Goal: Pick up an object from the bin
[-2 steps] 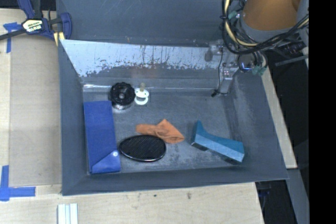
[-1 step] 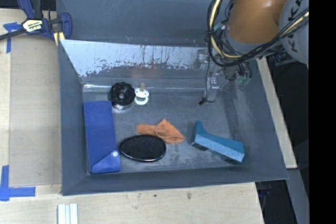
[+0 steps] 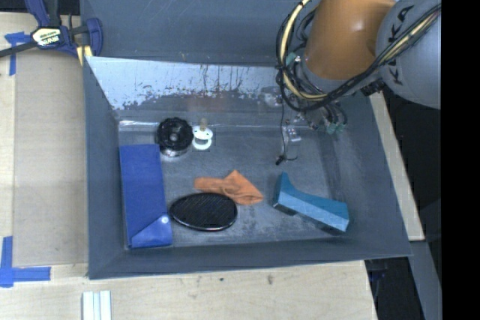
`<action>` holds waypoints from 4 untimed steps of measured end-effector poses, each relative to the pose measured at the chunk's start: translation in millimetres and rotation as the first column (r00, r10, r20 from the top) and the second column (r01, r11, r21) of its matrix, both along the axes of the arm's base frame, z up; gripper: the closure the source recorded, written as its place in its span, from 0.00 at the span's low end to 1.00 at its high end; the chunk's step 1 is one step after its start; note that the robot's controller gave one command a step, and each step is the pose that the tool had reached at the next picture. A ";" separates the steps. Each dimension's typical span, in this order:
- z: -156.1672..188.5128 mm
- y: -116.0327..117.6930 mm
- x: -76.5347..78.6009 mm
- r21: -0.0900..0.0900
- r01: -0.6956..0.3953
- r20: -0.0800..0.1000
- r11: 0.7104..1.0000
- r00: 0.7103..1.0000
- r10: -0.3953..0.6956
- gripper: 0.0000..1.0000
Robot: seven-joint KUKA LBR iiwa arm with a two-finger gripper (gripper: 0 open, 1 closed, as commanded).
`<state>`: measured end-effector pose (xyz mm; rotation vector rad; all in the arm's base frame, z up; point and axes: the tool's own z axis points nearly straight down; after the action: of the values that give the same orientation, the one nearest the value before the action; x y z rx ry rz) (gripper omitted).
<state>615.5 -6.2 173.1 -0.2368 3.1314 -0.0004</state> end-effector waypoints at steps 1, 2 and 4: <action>-69.5 6.0 -0.6 -0.001 -0.122 0.007 0.993 0.993 0.122 0.00; -103.9 25.2 -4.7 0.000 -0.162 -0.002 0.987 0.987 0.162 0.00; -30.1 31.7 -2.5 -0.003 -0.254 0.012 0.967 0.967 0.254 0.00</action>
Offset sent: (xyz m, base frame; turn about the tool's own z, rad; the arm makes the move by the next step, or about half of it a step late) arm -0.0049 0.0262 -0.1031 -0.1631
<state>613.0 25.5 143.0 -0.6336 3.0637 -0.0032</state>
